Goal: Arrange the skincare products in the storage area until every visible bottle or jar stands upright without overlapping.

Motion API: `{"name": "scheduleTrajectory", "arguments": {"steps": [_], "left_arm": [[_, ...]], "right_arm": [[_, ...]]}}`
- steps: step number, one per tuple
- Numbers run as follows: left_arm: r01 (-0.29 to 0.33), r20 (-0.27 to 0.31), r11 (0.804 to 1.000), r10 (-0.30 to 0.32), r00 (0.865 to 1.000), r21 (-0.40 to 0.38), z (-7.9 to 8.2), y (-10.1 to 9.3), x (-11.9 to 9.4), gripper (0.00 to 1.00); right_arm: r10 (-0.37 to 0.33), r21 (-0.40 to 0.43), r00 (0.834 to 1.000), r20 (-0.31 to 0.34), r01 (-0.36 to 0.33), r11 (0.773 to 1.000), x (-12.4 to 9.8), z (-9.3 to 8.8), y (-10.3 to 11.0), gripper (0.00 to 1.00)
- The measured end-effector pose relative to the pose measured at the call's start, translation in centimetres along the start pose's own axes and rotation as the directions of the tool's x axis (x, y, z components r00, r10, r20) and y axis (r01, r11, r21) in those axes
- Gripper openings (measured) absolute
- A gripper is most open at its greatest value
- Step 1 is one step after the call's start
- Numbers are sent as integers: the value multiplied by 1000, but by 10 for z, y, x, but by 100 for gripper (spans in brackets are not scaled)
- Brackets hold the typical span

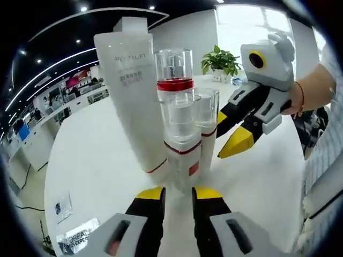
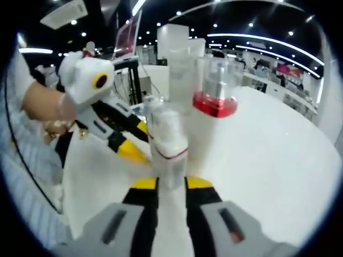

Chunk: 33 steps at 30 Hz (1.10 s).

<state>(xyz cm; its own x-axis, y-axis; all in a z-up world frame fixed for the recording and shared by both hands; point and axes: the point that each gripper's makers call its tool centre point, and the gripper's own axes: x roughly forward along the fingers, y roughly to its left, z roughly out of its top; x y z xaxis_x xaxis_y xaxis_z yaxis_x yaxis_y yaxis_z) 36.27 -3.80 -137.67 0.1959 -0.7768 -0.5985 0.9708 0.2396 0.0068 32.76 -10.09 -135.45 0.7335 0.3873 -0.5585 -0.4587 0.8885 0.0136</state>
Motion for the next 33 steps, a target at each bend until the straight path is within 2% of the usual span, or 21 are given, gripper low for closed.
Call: {"name": "scheduleTrajectory", "arguments": {"steps": [4, 8, 10, 13, 15, 18, 21, 22, 24, 28, 29, 30, 31, 32, 33], "left_arm": [[-73, 40, 996, 75, 996, -47, 0, 12, -32, 22], [-142, 80, 982, 152, 985, -124, -1, 24, -64, 22], [-172, 95, 974, 187, 978, -150, -3, 30, -81, 23], [-250, 87, 951, 269, 959, -179, -12, 43, -103, 23], [-328, 57, 928, 343, 938, -179, -24, 57, -123, 23], [-378, 45, 905, 393, 919, -194, -36, 68, -142, 23], [-426, 2, 882, 436, 900, -200, -57, 78, -162, 22], [-453, -31, 865, 457, 889, -217, -67, 81, -168, 22], [-478, -61, 842, 479, 876, -248, -74, 81, -174, 22], [-494, -54, 821, 501, 864, -287, -78, 77, -175, 22], [-513, -69, 805, 518, 853, -298, -82, 78, -175, 22], [-559, -117, 760, 555, 824, -332, -89, 78, -177, 22], [-569, -130, 747, 562, 817, -343, -91, 78, -178, 22], [-581, -151, 719, 572, 806, -381, -92, 74, -180, 22], [-567, -129, 713, 570, 811, -413, -88, 69, -179, 22]], "right_arm": [[7, 53, 1000, 17, -8, 999, -7, -2, 7, 18], [23, 103, 999, 33, -27, 994, -12, -3, 22, 19], [37, 157, 999, 34, -42, 987, -12, -4, 33, 21], [44, 233, 998, 41, -52, 971, -10, -5, 45, 22], [30, 269, 997, 75, -49, 962, -6, -1, 49, 22], [18, 318, 994, 107, -51, 947, 0, 3, 55, 22], [8, 362, 990, 143, -60, 930, 6, 7, 64, 22], [16, 371, 990, 141, -68, 926, 6, 5, 69, 22], [34, 370, 991, 132, -81, 925, 3, 3, 75, 22], [58, 339, 990, 125, -97, 936, -8, 0, 78, 22], [68, 334, 989, 128, -108, 936, -12, -1, 78, 22], [85, 330, 988, 126, -123, 936, -17, -4, 79, 22], [90, 327, 988, 123, -126, 936, -19, -5, 80, 22], [105, 316, 988, 115, -137, 939, -23, -9, 82, 22], [113, 308, 987, 114, -143, 941, -25, -11, 83, 22]]}}
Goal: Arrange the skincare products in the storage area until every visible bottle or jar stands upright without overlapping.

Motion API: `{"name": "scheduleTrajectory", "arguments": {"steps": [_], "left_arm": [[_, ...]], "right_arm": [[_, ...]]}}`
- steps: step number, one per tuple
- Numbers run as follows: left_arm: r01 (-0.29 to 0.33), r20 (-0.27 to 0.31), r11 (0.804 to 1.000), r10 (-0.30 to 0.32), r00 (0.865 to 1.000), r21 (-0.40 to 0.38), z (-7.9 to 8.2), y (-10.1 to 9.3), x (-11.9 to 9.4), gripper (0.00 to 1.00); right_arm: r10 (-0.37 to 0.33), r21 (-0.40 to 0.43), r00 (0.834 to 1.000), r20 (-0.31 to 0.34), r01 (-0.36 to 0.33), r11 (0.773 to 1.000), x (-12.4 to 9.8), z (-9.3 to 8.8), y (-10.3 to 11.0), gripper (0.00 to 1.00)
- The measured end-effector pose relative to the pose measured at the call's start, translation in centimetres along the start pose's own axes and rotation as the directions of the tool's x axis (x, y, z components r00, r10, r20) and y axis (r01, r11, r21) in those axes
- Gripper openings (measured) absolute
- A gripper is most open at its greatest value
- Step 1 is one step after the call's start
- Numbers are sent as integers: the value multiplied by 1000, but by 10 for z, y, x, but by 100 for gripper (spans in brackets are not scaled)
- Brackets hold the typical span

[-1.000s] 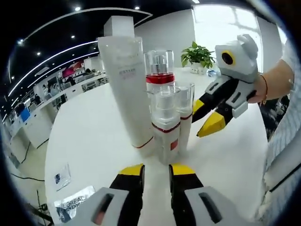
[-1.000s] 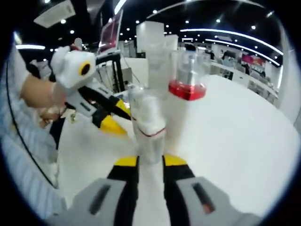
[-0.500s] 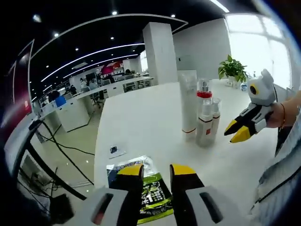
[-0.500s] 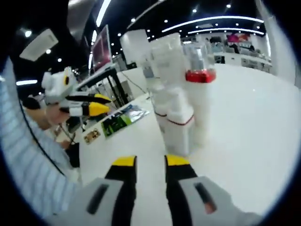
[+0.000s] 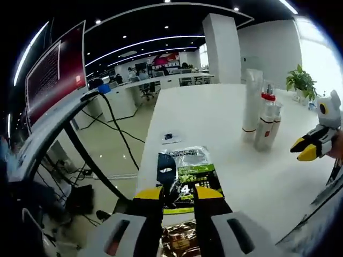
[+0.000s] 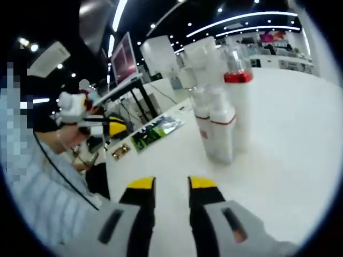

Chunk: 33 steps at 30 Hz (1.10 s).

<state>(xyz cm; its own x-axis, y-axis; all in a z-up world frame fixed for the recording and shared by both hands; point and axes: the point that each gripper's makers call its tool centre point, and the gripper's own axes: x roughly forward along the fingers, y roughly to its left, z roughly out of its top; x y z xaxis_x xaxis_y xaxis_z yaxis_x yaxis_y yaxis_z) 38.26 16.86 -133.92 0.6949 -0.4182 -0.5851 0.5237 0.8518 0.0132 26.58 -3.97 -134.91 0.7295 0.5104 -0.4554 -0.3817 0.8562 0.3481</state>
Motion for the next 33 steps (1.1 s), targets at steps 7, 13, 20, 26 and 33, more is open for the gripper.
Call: {"name": "scheduleTrajectory", "arguments": {"steps": [7, 13, 20, 26, 33], "left_arm": [[-110, -25, 993, 110, 994, -30, -25, 17, -12, 22], [-98, -42, 992, 95, 995, -85, -33, 30, -1, 22], [17, -59, 985, -28, 998, -173, -30, 46, 26, 21], [31, -84, 986, -45, 995, -163, -34, 52, 42, 21], [77, -137, 971, -110, 985, -224, -41, 51, 54, 21]], "right_arm": [[10, -48, 1000, -8, -11, 999, 14, -5, 11, 23], [63, -125, 998, -8, -63, 990, 33, -1, 29, 25], [79, -72, 997, -17, -80, 994, 78, 13, 53, 25], [97, -130, 988, -118, -112, 985, 117, 23, 67, 25], [94, -97, 961, -260, -123, 988, 153, 8, 70, 23]]}}
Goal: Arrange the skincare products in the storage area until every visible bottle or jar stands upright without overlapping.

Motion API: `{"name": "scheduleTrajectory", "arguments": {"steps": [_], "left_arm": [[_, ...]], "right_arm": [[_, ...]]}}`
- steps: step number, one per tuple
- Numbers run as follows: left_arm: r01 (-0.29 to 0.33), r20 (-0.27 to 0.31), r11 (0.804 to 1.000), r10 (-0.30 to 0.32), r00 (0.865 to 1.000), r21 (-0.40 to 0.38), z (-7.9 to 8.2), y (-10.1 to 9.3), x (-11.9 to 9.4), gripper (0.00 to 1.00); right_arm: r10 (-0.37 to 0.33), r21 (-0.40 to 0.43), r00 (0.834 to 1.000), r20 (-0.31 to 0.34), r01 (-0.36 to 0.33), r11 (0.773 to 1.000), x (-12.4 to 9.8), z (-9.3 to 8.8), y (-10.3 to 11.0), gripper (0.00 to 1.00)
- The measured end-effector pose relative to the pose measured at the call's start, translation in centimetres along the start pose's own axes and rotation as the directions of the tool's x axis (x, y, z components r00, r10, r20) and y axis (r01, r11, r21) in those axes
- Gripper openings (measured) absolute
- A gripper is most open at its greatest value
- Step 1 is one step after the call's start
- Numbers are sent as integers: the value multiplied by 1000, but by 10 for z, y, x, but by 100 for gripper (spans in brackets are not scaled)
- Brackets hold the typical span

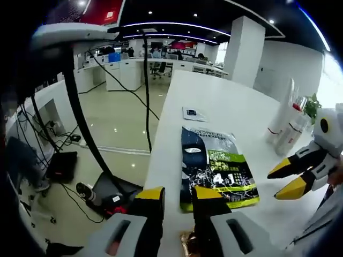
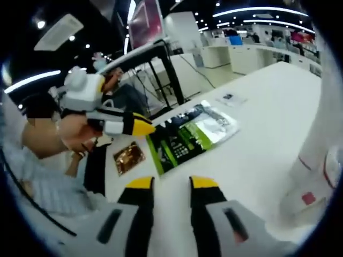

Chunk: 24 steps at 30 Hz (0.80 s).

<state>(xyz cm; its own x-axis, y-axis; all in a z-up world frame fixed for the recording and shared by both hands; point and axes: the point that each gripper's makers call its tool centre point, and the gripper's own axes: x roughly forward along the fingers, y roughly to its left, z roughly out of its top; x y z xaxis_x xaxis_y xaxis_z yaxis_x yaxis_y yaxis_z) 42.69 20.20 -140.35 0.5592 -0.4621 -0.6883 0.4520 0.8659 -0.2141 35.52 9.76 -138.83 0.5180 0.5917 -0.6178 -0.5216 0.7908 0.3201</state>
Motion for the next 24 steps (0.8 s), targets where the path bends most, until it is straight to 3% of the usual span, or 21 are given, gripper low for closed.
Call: {"name": "scheduleTrajectory", "arguments": {"steps": [4, 8, 14, 24], "left_arm": [[9, 3, 1000, -9, 1000, 8, 0, -3, 0, 20], [58, -16, 996, -57, 998, 71, -4, -12, -1, 18], [38, -28, 992, -35, 999, 124, -6, -11, -1, 15], [86, -52, 987, -79, 996, 136, -12, -21, -1, 2]], "right_arm": [[-7, 15, 1000, -21, 7, 1000, 8, 0, -1, 22], [-13, 47, 1000, -25, 14, 999, 17, 2, -1, 18], [-18, 36, 1000, -23, 19, 999, 20, 4, 3, 16], [-69, 55, 997, -33, 71, 996, 21, 5, -4, 5]]}}
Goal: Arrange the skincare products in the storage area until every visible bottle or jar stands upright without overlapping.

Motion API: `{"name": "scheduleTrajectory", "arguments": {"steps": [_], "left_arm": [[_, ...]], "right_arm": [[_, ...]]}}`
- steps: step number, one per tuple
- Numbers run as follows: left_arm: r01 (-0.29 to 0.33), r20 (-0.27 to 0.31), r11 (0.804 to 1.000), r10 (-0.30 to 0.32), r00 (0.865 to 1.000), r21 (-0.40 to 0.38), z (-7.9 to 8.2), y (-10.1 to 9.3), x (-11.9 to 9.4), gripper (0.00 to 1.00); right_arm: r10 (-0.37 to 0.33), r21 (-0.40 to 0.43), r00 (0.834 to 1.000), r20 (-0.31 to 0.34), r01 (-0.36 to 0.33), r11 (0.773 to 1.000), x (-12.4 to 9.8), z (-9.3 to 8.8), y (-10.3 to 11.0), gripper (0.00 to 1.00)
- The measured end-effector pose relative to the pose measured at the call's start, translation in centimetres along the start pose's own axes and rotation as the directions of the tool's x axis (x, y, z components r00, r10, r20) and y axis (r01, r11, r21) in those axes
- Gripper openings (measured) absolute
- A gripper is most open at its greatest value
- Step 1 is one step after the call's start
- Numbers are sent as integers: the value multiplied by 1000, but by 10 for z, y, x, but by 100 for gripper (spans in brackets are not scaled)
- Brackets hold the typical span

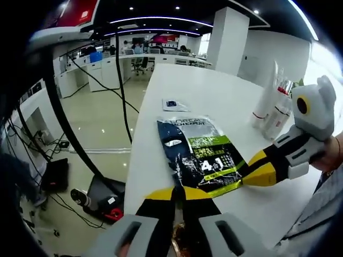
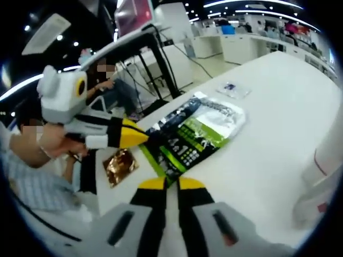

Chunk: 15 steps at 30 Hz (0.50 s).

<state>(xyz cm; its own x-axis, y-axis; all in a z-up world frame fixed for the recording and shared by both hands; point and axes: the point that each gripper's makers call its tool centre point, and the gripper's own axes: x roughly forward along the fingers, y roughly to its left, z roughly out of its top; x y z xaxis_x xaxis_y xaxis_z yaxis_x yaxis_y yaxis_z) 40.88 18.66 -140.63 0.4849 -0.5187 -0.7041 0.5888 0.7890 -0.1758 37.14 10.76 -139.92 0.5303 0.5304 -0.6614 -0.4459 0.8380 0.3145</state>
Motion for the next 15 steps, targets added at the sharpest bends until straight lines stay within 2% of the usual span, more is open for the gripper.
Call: {"name": "scheduleTrajectory", "arguments": {"steps": [2, 5, 11, 15], "left_arm": [[3, -8, 1000, -3, 1000, 1, -2, -1, 1, 1], [-1, -7, 998, 1, 1000, 63, -1, -3, 6, 0], [1, -19, 998, 1, 1000, 65, 3, -5, 3, 0], [1, 25, 994, -4, 1000, 111, 12, -10, -4, 0]], "right_arm": [[-8, -22, 1000, 0, 8, 1000, -1, 0, 0, 4], [-19, -58, 1000, -6, 19, 998, -1, -1, 0, 3], [-34, -132, 999, 4, 34, 991, -4, 3, 0, 0], [-32, -184, 999, 19, 34, 982, -9, 5, 3, 0]]}}
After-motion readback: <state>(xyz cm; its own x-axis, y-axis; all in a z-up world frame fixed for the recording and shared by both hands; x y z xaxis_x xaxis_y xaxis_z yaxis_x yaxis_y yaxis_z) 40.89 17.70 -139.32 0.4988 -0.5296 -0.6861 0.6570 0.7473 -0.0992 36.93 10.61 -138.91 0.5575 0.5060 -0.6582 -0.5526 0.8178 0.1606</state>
